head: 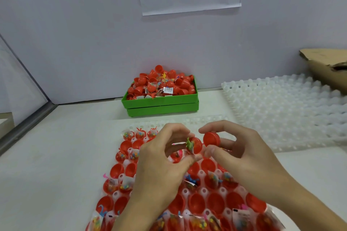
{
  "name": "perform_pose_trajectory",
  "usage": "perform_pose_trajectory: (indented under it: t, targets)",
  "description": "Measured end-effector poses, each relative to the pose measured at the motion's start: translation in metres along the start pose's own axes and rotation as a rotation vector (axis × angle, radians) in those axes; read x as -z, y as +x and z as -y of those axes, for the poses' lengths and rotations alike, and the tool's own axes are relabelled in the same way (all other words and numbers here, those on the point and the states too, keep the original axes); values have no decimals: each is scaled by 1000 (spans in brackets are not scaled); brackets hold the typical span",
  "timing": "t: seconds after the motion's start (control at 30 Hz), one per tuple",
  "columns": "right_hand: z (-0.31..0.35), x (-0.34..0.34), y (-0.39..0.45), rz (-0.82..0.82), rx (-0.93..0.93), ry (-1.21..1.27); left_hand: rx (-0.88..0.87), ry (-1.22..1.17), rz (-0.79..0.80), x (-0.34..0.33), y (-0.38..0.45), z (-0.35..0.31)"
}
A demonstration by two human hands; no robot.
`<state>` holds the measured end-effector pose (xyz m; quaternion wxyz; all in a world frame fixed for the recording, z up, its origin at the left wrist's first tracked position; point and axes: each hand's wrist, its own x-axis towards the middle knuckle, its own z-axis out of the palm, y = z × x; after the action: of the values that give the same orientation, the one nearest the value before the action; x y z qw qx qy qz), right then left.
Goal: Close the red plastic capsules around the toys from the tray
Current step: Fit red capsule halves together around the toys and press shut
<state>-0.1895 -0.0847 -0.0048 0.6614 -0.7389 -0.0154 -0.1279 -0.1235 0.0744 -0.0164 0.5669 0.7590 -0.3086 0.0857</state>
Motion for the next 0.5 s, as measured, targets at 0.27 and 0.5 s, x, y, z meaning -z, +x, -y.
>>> perform_pose_trajectory:
  t: [0.27, 0.5]
  targets:
    - [-1, -5, 0, -101, 117, -237, 29, -73, 66, 3, -1, -3]
    - [-2, -5, 1, -128, 79, -239, 37, -141, 129, 5, -1, -4]
